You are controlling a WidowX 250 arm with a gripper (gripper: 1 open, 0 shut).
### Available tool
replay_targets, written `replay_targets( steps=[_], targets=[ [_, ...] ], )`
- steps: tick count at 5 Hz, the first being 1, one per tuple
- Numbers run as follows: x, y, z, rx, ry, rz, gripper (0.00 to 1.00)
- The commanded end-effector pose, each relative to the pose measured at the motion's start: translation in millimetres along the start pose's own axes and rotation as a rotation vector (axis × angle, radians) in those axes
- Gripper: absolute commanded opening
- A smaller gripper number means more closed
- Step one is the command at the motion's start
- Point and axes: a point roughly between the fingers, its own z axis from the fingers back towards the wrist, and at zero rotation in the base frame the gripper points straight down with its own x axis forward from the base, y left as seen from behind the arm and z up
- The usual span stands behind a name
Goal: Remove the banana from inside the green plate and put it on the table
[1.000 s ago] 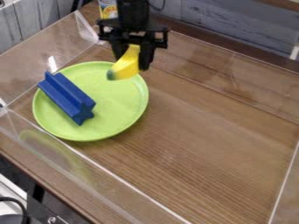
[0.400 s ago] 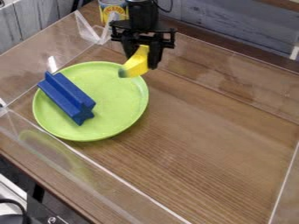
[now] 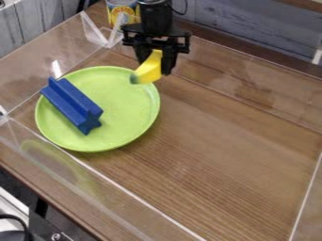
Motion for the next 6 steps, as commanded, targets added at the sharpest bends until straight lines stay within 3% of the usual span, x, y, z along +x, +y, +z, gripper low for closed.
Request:
replay_targets(
  steps=[1, 6],
  targets=[
    [10.8, 2.3, 13.8, -0.005, -0.052, -0.008, 0.0],
    [7.8, 10.3, 11.3, -0.013, -0.038, -0.022, 0.0]
  ],
)
